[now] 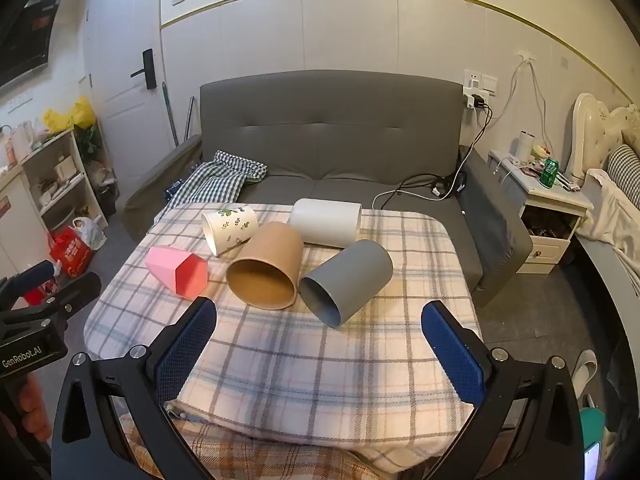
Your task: Flip cup upside down
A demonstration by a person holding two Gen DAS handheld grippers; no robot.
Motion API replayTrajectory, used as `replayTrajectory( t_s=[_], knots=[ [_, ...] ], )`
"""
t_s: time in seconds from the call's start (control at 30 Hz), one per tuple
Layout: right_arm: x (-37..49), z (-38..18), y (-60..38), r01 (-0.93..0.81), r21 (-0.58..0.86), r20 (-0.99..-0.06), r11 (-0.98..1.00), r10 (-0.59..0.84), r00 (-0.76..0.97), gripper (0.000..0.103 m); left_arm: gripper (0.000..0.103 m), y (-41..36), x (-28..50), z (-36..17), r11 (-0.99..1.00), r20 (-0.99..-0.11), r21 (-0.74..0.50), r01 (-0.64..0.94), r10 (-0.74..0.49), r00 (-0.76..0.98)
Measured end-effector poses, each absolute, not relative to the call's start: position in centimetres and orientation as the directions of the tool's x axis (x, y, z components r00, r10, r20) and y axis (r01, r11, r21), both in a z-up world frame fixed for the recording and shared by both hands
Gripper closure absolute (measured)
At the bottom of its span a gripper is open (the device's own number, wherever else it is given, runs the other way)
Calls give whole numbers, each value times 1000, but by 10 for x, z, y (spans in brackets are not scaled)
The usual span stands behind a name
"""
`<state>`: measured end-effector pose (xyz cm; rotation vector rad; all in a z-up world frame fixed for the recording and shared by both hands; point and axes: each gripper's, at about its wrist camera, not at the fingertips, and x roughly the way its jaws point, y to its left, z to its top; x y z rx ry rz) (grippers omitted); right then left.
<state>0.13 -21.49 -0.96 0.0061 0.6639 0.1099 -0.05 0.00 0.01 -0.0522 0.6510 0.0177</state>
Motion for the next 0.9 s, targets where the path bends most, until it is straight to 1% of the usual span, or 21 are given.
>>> replayTrajectory(
  t_s=[0.9],
  knots=[
    [0,-10,-214,-101,47,-621,994,108,777,0,0,0,-5,-3,998,-611,-50,-34,-4,791]
  ],
)
